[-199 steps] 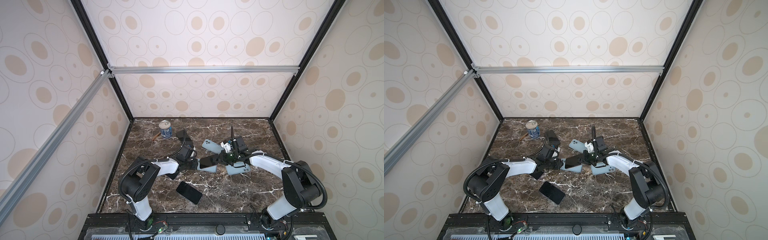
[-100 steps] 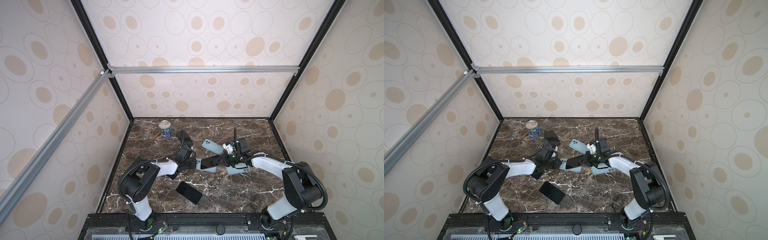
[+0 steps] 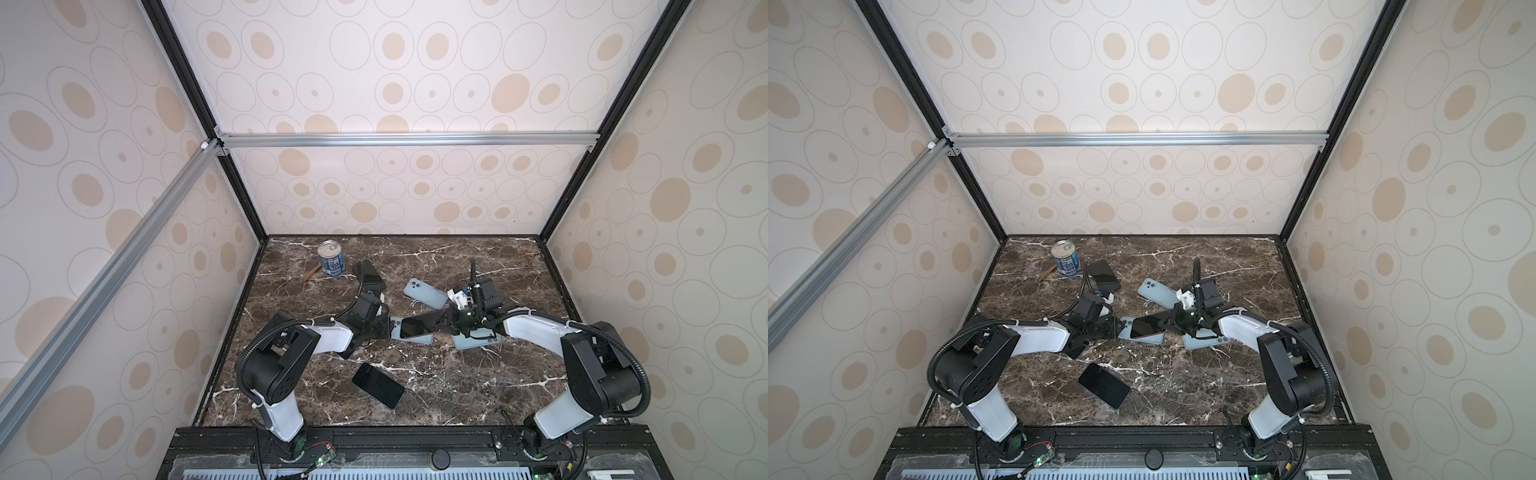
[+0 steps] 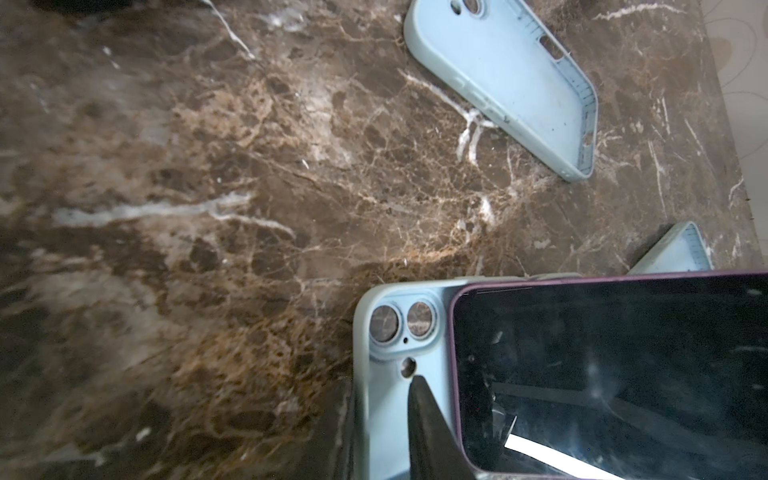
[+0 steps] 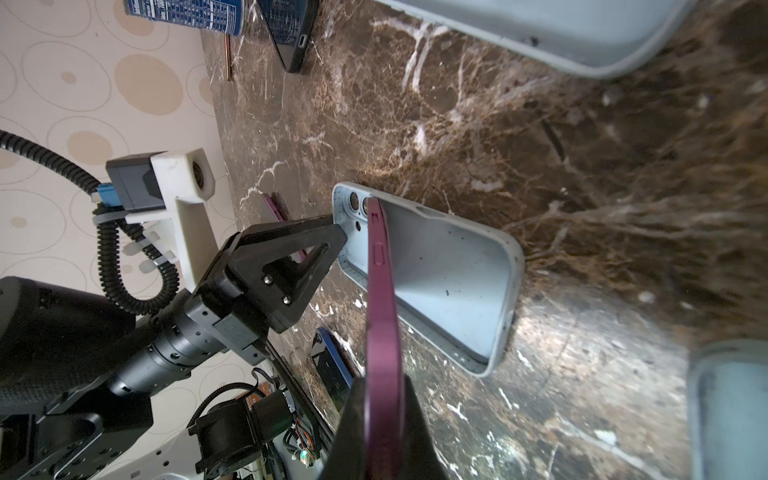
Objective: Put the phone into the phone case
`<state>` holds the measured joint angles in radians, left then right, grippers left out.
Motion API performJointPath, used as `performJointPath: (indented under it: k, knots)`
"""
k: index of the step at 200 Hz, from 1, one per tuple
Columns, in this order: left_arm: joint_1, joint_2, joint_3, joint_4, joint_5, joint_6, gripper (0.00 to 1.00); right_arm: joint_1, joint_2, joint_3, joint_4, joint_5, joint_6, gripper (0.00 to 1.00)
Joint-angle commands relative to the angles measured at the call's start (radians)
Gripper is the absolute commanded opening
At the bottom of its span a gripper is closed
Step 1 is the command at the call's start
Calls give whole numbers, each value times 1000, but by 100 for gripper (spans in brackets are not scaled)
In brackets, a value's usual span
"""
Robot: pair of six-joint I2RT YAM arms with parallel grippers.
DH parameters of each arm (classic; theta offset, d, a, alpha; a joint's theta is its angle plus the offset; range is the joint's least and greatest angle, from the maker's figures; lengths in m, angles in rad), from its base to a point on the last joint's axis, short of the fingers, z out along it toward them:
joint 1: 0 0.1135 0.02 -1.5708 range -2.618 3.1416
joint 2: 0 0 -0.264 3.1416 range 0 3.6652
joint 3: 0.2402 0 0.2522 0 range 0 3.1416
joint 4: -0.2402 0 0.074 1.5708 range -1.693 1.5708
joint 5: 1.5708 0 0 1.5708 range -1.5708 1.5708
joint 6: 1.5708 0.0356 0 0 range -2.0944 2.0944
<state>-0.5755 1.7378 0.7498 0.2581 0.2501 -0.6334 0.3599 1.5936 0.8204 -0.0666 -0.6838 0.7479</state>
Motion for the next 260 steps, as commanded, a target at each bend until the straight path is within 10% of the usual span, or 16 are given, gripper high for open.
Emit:
performJointPath:
  k: [1, 260]
  knots:
    - [-16, 14, -7, -9, 92, -19, 24, 6, 48, -40, -41, 59, 10, 0]
    - [-24, -2, -57, 89, 166, -100, 25, 76, 271, -34, 147, 1, 54, 0]
